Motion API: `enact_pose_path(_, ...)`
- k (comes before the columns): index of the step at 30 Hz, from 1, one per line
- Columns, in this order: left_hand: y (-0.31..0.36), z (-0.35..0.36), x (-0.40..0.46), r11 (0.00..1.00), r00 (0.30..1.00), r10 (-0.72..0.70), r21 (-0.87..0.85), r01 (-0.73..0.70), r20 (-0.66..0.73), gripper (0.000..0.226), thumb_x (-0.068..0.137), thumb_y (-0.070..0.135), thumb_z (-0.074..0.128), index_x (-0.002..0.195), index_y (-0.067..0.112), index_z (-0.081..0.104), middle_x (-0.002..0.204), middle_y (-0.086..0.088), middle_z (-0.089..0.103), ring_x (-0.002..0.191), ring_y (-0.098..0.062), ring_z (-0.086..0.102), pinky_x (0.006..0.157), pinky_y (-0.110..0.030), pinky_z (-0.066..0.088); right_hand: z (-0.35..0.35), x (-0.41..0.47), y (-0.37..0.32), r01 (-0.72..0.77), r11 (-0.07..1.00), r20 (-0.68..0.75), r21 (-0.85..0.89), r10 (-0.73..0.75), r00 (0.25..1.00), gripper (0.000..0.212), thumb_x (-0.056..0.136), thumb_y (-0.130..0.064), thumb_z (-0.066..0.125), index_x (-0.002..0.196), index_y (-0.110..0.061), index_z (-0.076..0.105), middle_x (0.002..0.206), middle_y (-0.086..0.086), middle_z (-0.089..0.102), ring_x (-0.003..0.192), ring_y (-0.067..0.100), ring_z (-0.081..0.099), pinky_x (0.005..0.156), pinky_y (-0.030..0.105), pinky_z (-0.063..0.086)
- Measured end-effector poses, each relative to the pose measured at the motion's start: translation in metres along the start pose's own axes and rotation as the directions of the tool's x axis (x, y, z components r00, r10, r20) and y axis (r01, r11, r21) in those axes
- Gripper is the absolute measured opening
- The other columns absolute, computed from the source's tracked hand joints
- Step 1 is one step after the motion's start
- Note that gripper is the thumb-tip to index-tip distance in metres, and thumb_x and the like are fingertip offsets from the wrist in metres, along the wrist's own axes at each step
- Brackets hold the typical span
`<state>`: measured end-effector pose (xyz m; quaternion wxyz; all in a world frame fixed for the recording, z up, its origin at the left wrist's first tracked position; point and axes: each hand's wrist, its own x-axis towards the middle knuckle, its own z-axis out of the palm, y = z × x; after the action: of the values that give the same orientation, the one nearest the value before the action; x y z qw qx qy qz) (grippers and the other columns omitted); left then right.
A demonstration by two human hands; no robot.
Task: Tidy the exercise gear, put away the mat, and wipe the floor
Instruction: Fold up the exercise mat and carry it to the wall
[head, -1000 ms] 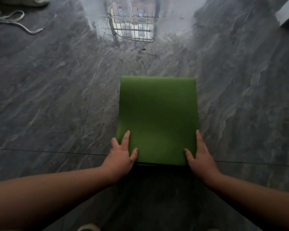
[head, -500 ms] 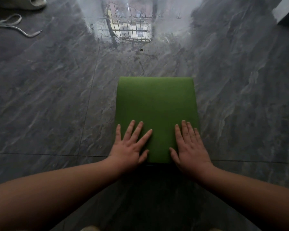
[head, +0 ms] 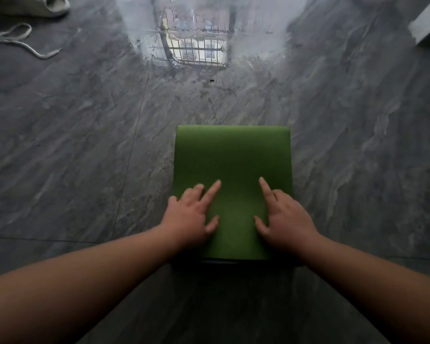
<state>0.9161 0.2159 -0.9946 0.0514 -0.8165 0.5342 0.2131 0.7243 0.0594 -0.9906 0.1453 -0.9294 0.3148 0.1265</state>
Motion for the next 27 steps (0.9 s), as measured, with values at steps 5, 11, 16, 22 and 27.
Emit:
enact_pose_path(5, -0.011, -0.017, 0.040, 0.978, 0.991, -0.106, -0.173, 0.118, 0.082, 0.095, 0.093, 0.056, 0.048, 0.150, 0.039, -0.027, 0.165, 0.003, -0.019, 0.146, -0.028, 0.028, 0.107, -0.048, 0.043, -0.022, 0.050, 0.001, -0.194, 0.981, 0.053, 0.005, 0.193, 0.980, 0.091, 0.092, -0.061, 0.039, 0.152, -0.031, -0.023, 0.097, 0.000, 0.059, 0.083, 0.020, 0.058, 0.072, 0.038, 0.056)
enact_pose_path(11, -0.012, -0.037, 0.074, 0.989, 0.989, -0.146, -0.033, 0.147, 0.038, 0.081, 0.097, 0.053, 0.040, 0.157, 0.027, -0.008, 0.162, -0.005, 0.015, 0.132, -0.029, 0.046, 0.098, -0.044, 0.047, -0.039, 0.085, -0.004, -0.212, 0.965, 0.049, -0.154, 0.221, 0.974, 0.058, 0.098, -0.043, 0.036, 0.150, -0.016, 0.034, 0.132, 0.009, 0.053, 0.118, 0.028, 0.050, 0.092, 0.042, 0.047)
enact_pose_path(16, -0.031, -0.059, 0.104, 0.991, 0.990, -0.117, 0.077, 0.112, 0.075, 0.065, 0.095, 0.051, 0.048, 0.152, 0.029, 0.025, 0.164, -0.011, 0.005, 0.151, -0.035, 0.001, 0.121, -0.055, 0.009, -0.043, 0.113, 0.008, -0.105, 0.992, 0.094, -0.073, 0.111, 0.989, 0.059, 0.097, -0.038, 0.045, 0.145, -0.006, 0.035, 0.163, 0.014, 0.016, 0.151, 0.033, 0.005, 0.123, 0.045, 0.014)
enact_pose_path(22, -0.045, -0.062, 0.130, 0.995, 0.984, -0.087, -0.039, 0.094, 0.152, 0.073, 0.096, 0.056, 0.045, 0.155, 0.031, 0.010, 0.166, -0.009, -0.008, 0.152, -0.032, -0.007, 0.122, -0.056, 0.008, -0.045, 0.127, 0.016, -0.191, 0.981, 0.085, -0.018, 0.192, 0.978, 0.086, 0.092, -0.065, 0.036, 0.155, -0.034, -0.015, 0.165, 0.010, -0.005, 0.151, 0.031, 0.007, 0.120, 0.049, 0.019)
enact_pose_path(27, -0.031, -0.052, 0.131, 0.989, 0.971, -0.140, -0.010, 0.145, 0.195, 0.081, 0.093, 0.069, 0.036, 0.148, 0.050, -0.020, 0.162, -0.009, -0.025, 0.149, -0.035, -0.022, 0.118, -0.065, 0.012, -0.041, 0.140, 0.022, -0.201, 0.974, 0.129, -0.104, 0.213, 0.968, 0.083, 0.089, -0.074, 0.029, 0.154, -0.041, -0.009, 0.166, 0.001, -0.010, 0.152, 0.031, 0.001, 0.118, 0.053, 0.017)
